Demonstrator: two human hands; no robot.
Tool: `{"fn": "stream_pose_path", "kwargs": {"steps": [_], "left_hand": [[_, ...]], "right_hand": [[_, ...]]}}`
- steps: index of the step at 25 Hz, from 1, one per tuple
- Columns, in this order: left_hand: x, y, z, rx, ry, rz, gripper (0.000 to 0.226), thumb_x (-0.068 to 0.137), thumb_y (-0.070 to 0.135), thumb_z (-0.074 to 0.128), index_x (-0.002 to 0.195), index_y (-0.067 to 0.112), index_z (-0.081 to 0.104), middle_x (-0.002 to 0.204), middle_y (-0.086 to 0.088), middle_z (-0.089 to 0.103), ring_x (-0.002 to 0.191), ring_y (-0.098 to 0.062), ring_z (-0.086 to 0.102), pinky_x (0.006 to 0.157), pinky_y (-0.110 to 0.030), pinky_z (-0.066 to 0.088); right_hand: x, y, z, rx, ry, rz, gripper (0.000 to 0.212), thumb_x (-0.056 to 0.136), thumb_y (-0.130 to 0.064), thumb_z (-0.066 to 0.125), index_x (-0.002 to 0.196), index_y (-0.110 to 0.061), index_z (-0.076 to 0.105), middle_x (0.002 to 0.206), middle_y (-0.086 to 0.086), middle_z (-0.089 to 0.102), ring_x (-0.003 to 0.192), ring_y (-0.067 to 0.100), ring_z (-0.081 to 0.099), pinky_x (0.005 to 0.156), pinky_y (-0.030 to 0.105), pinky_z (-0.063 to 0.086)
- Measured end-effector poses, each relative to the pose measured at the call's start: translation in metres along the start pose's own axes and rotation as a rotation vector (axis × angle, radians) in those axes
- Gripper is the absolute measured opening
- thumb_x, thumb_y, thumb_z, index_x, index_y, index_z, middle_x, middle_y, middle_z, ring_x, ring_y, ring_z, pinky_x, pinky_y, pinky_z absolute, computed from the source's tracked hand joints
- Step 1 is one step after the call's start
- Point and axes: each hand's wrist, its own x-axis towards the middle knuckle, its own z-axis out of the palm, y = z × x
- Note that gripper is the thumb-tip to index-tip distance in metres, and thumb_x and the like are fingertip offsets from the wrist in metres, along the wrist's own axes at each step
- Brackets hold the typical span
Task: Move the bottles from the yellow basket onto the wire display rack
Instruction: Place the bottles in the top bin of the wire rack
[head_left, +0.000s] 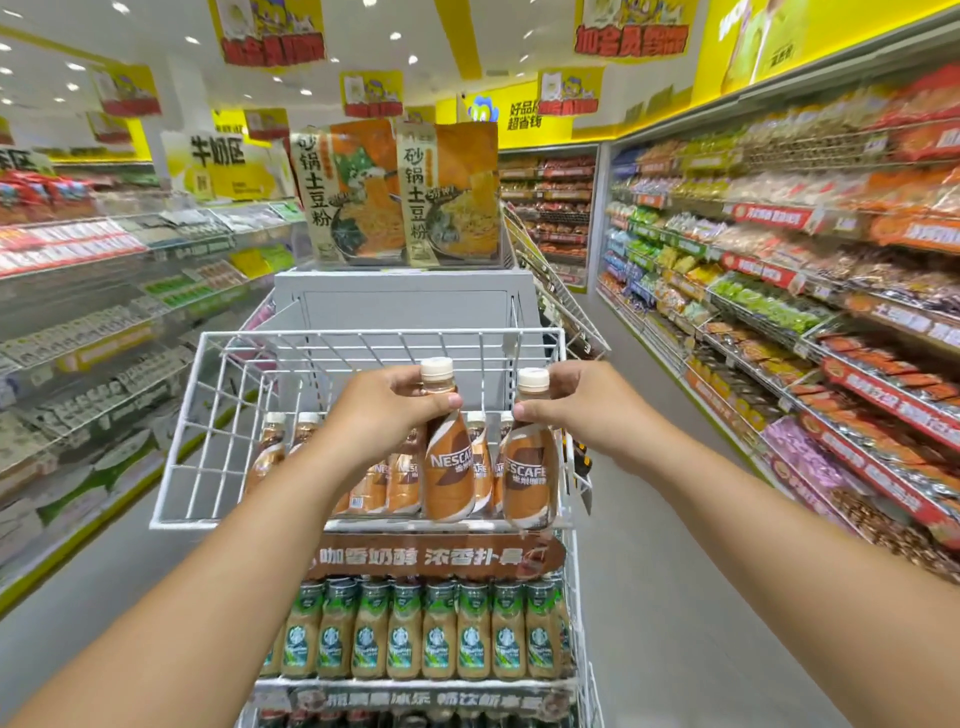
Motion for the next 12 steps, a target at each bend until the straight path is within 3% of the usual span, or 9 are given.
{"fn": "stream_pose_path", "kwargs": {"steps": [2,6,8,12], "left_hand": [[0.024,-0.014,-0.003,0.013,-0.039,-0.024,0.030,0.081,0.026,0.085,0.108,0.026,0.074,0.095,0.009,0.079,0.081,-0.007,0.076,0.064,-0.031,0.062],[0.074,-0.046,-0.010,0.060,-0.120,-0.078,0.033,0.078,0.029,0.087,0.108,0.026,0.076,0.094,0.008,0.080,0.086,-0.013,0.077,0.075,-0.044,0.065],[0.095,-0.059,-0.010,0.068,-0.138,-0.106,0.033,0.077,0.029,0.088,0.107,0.026,0.075,0.092,0.008,0.080,0.084,-0.014,0.077,0.074,-0.045,0.065],[0.124,-0.082,-0.003,0.045,-0.189,-0.135,0.025,0.079,0.025,0.087,0.100,0.023,0.073,0.087,0.006,0.080,0.078,-0.012,0.077,0.073,-0.046,0.065]], "right_hand": [[0.020,0.010,0.016,-0.022,0.015,0.029,0.014,0.084,-0.015,0.084,0.079,-0.017,0.072,0.063,-0.014,0.071,0.054,-0.005,0.064,0.052,0.011,0.040],[0.060,0.027,0.042,-0.070,0.054,0.104,0.014,0.086,-0.019,0.082,0.087,-0.011,0.071,0.071,-0.007,0.073,0.058,-0.001,0.067,0.048,0.013,0.042],[0.076,0.035,0.050,-0.097,0.069,0.144,0.014,0.087,-0.020,0.081,0.091,-0.010,0.073,0.080,-0.001,0.078,0.073,0.010,0.076,0.061,0.023,0.055],[0.099,0.055,0.065,-0.120,0.102,0.215,0.007,0.090,-0.019,0.079,0.094,-0.014,0.076,0.084,-0.002,0.080,0.081,0.016,0.077,0.079,0.033,0.061]]}}
